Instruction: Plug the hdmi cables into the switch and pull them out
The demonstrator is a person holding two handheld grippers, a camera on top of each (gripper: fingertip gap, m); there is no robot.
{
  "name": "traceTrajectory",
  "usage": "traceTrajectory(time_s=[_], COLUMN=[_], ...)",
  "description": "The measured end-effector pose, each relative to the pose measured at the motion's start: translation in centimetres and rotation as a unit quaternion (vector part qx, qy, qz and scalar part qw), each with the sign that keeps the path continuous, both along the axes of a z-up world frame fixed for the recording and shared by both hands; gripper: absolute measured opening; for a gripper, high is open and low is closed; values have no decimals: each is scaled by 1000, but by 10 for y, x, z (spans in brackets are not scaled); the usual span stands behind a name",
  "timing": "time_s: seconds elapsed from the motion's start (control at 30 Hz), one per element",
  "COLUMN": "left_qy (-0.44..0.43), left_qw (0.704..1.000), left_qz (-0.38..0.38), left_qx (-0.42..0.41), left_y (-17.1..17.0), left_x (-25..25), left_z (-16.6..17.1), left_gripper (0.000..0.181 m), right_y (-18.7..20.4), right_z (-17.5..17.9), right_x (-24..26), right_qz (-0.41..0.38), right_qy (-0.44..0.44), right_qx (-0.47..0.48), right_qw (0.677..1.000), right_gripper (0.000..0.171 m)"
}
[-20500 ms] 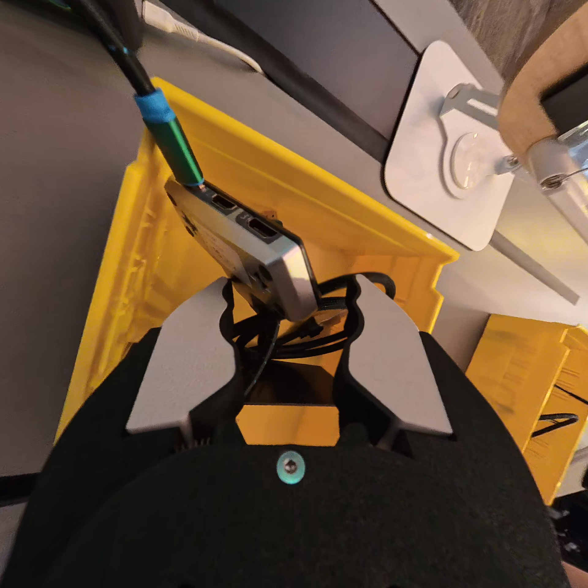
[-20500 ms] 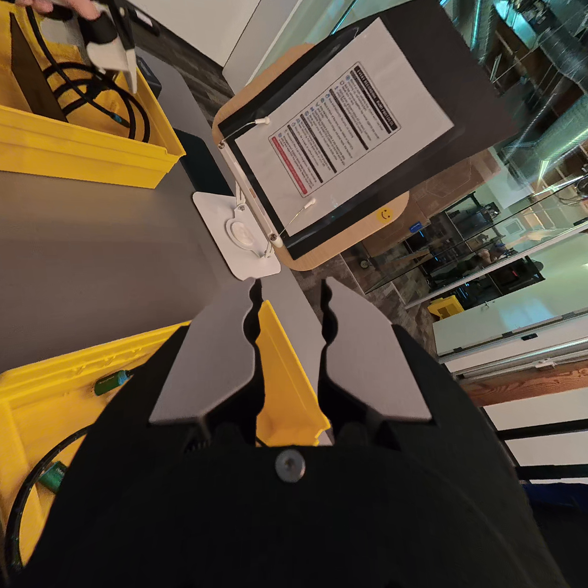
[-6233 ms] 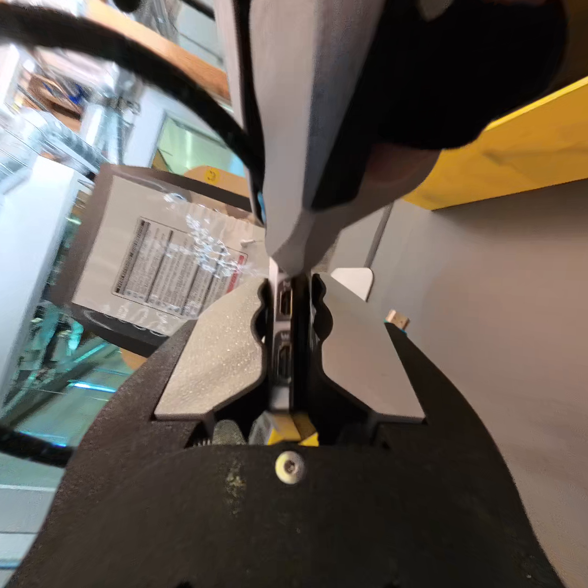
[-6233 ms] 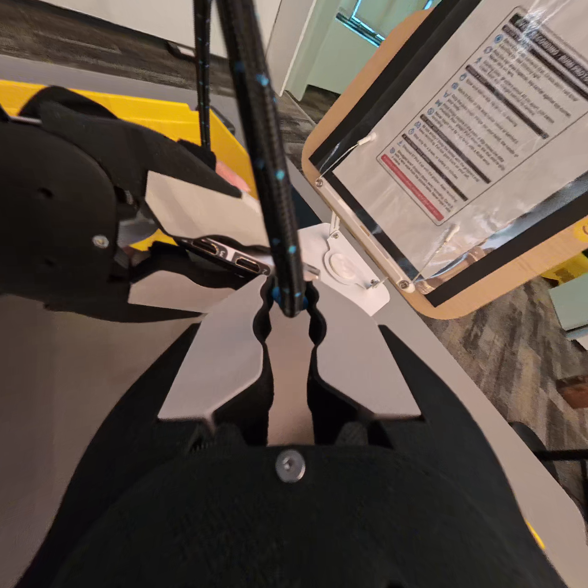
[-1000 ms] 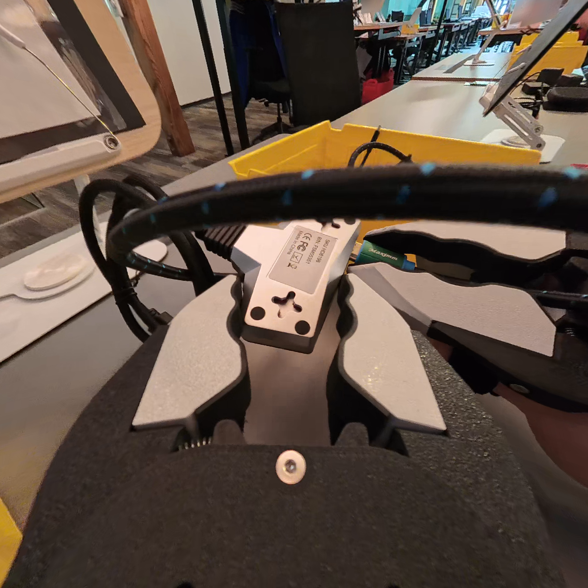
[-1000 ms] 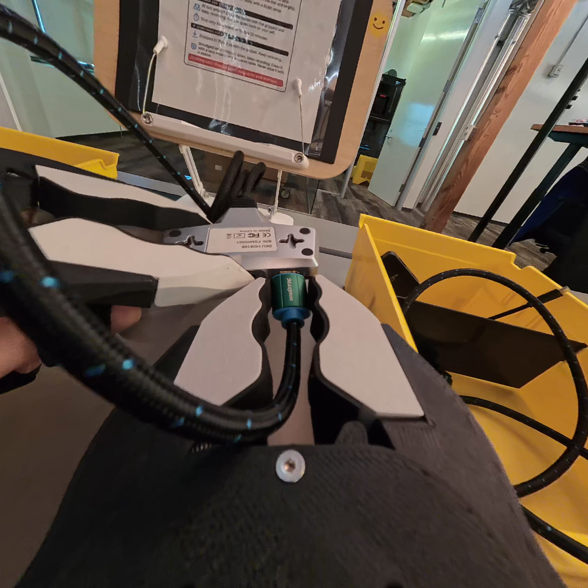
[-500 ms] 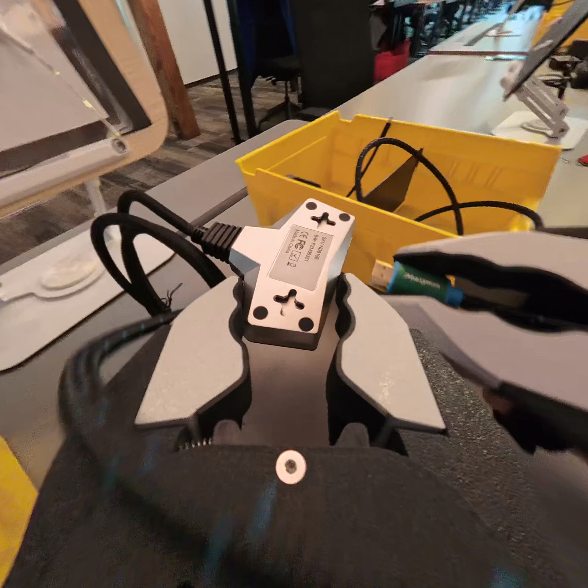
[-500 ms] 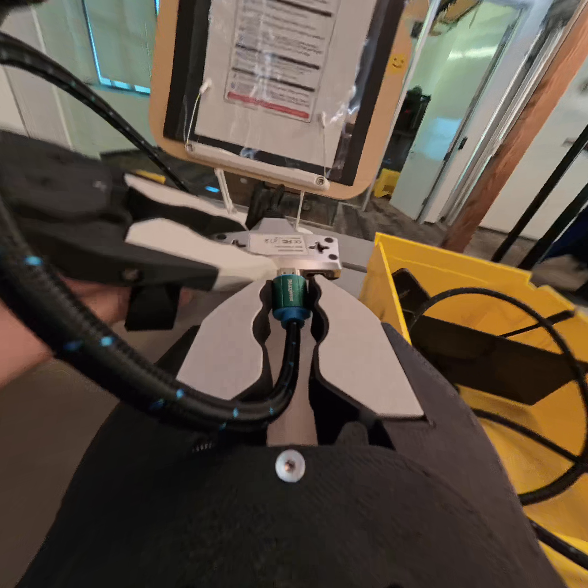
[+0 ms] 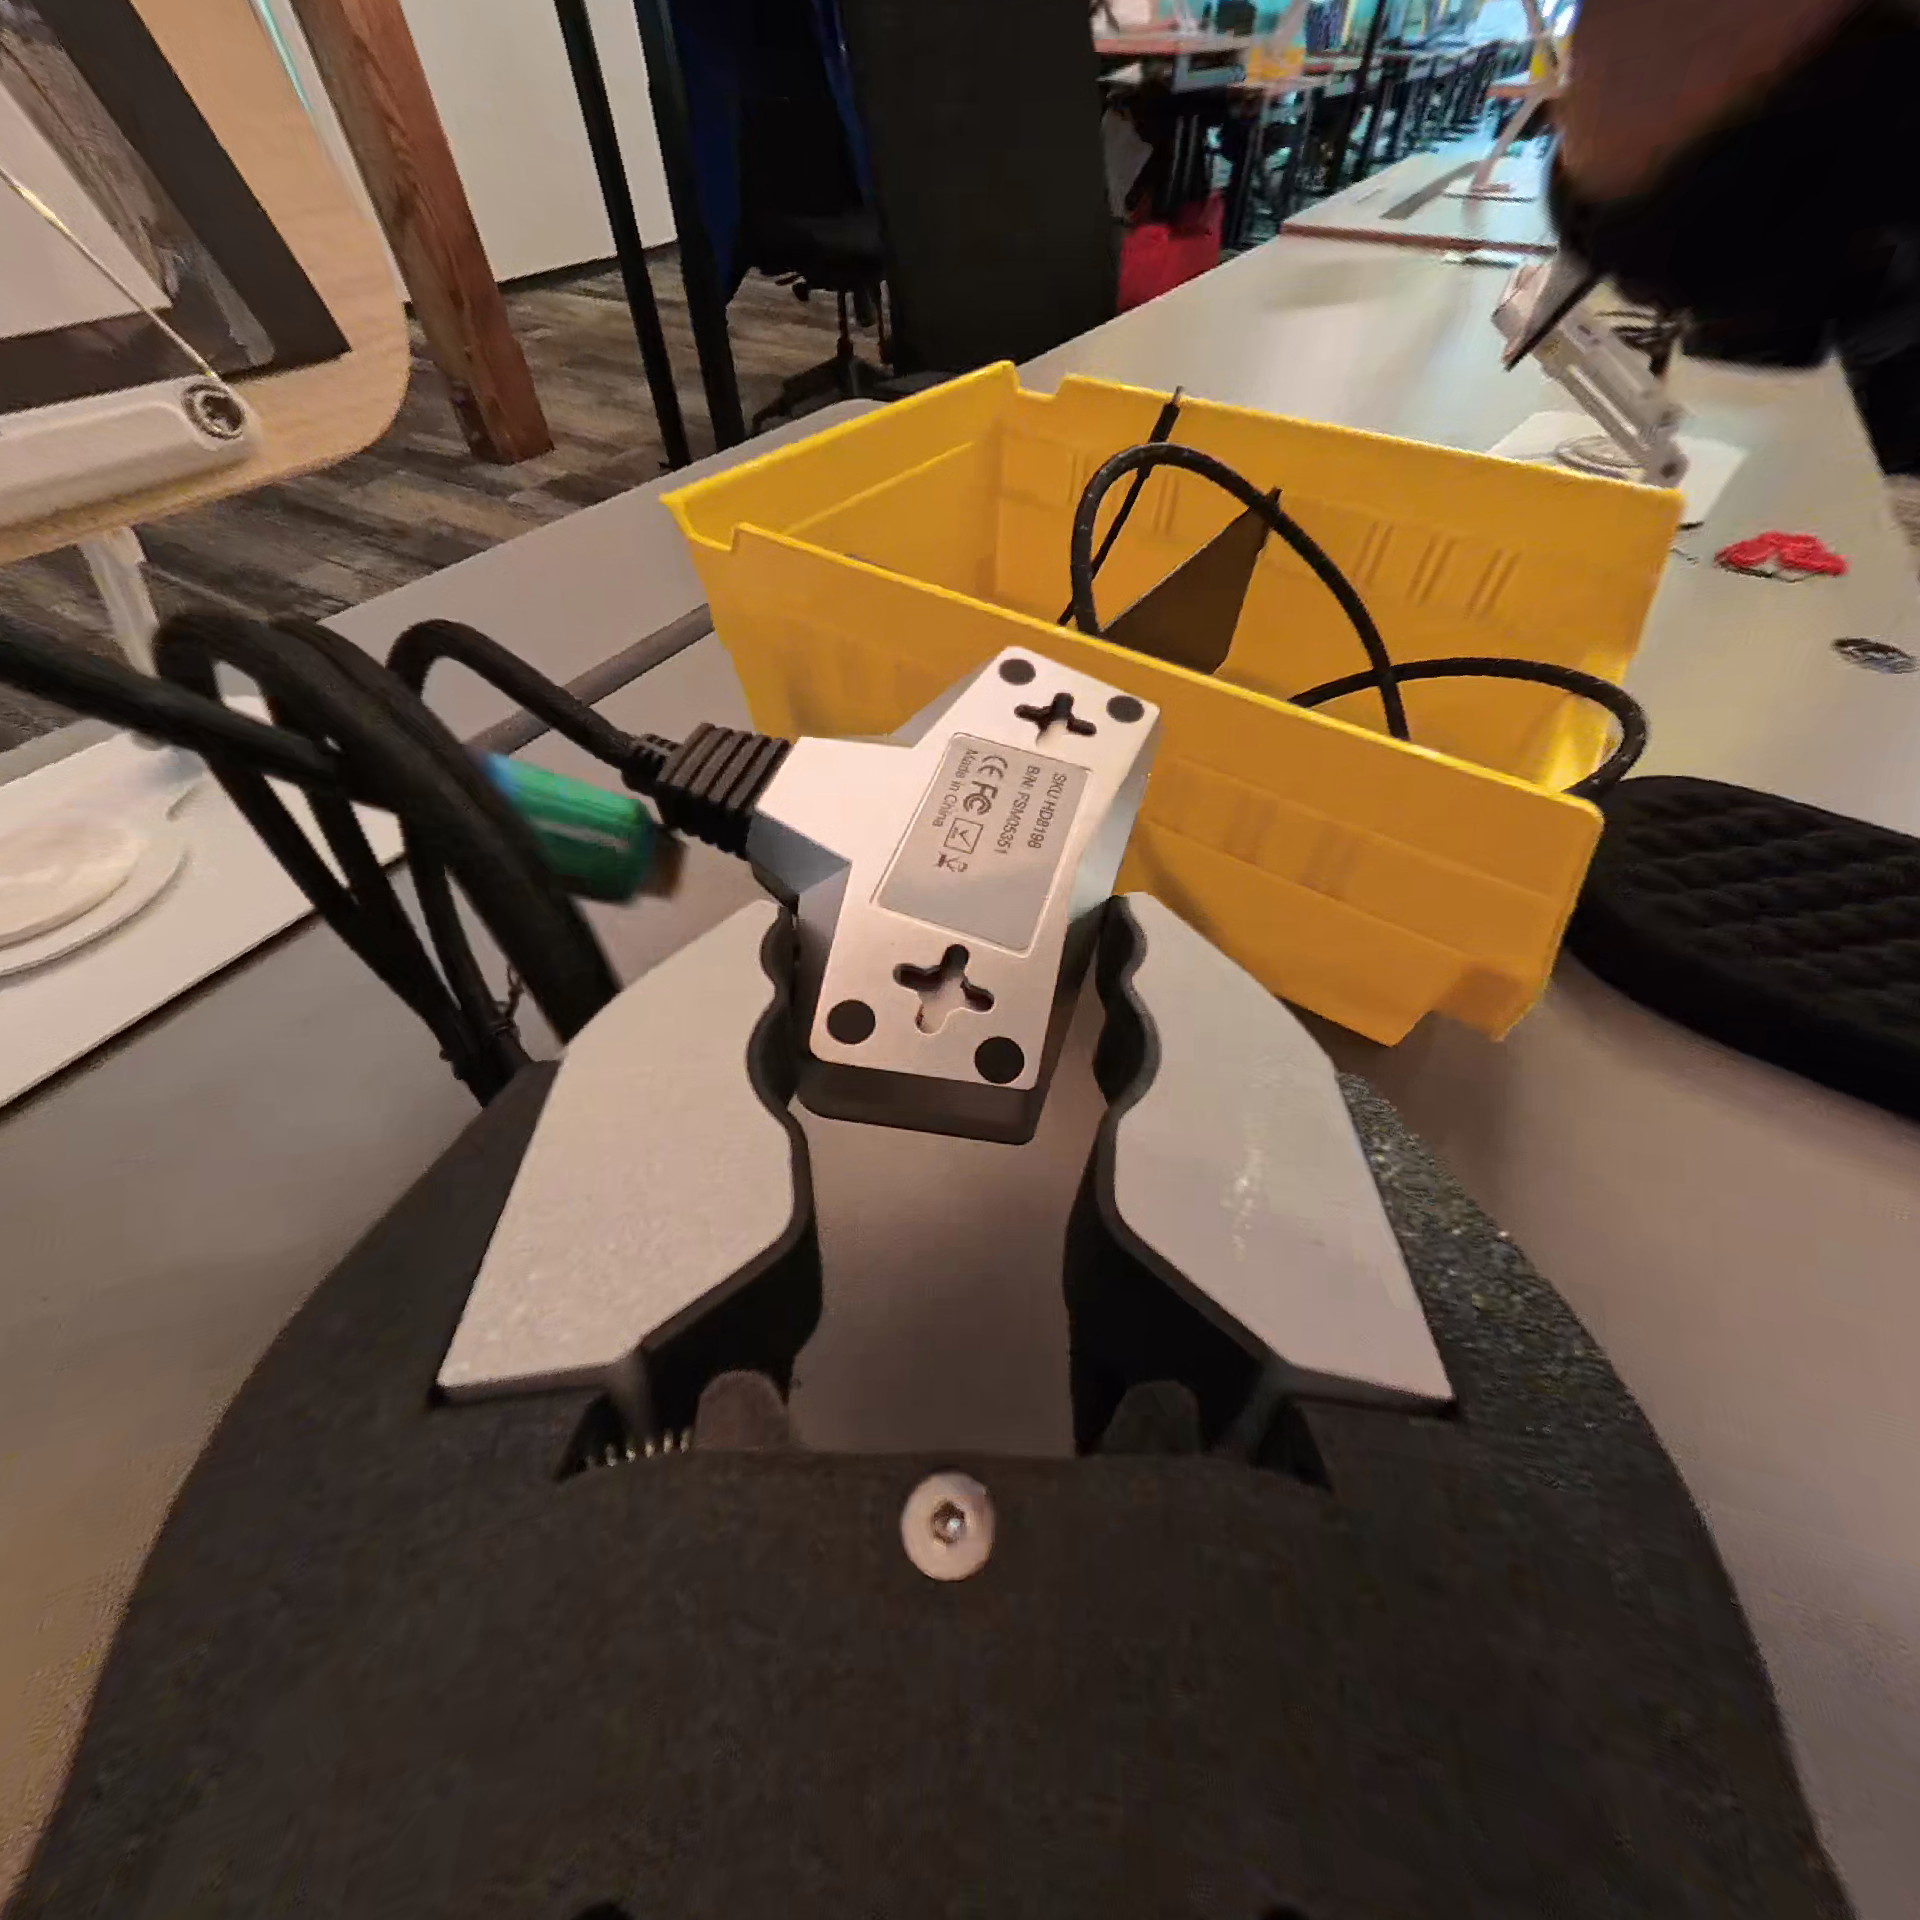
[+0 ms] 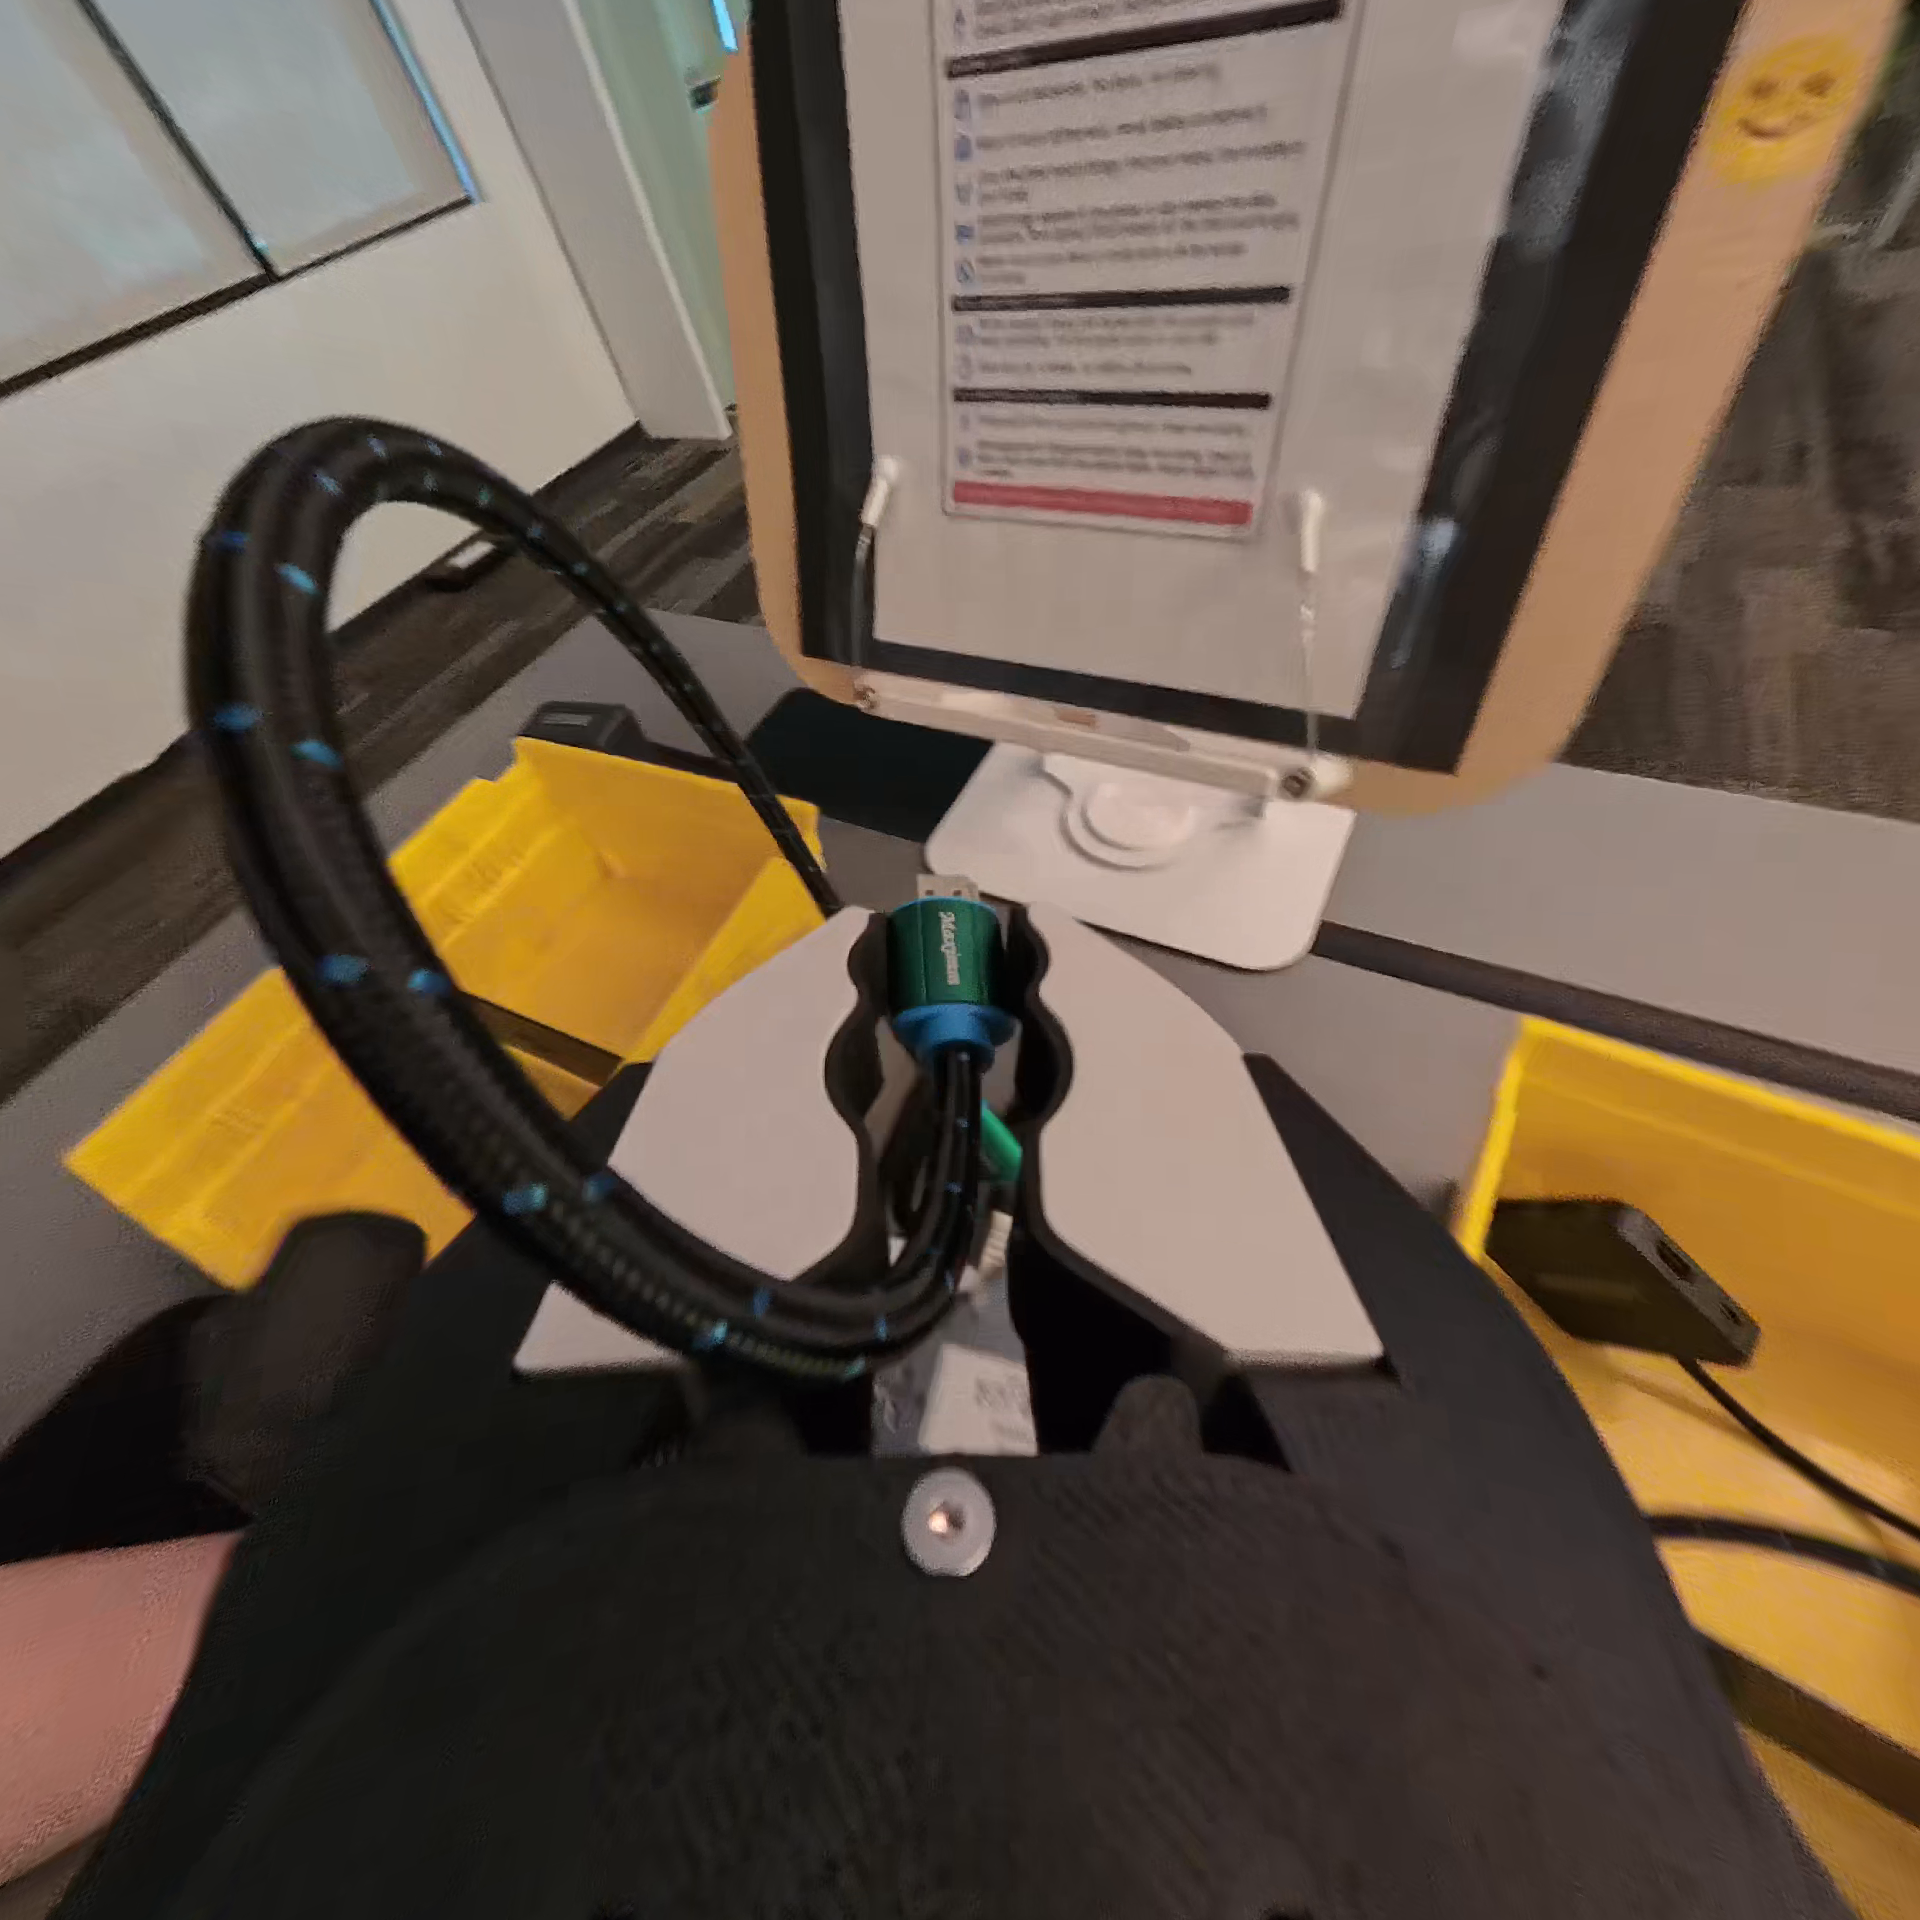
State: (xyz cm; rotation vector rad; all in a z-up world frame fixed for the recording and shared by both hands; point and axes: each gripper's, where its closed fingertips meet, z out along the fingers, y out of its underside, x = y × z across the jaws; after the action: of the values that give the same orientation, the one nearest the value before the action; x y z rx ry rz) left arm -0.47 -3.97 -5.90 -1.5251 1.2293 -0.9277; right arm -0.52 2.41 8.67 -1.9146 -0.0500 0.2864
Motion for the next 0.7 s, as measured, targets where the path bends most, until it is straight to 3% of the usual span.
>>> traceTrajectory(time_s=[0.3, 0.47, 0.7], left_qy=[-45, -134, -110], left_qw=[995, 987, 985], left_qz=[-90, -92, -131], left_qx=[17, 12, 22], left_y=[-29, -30, -45], left_x=[3, -9, -2], left_z=[23, 58, 45], left_gripper=[55, 55, 55], right_y=[48, 52, 55], right_z=[31, -19, -79], right_x=[-31, -5, 8], right_qz=[21, -22, -32], right_qy=[8, -89, -196], right_qx=[-41, -140, -234], right_qw=[999, 986, 952], right_gripper=[22, 22, 23])
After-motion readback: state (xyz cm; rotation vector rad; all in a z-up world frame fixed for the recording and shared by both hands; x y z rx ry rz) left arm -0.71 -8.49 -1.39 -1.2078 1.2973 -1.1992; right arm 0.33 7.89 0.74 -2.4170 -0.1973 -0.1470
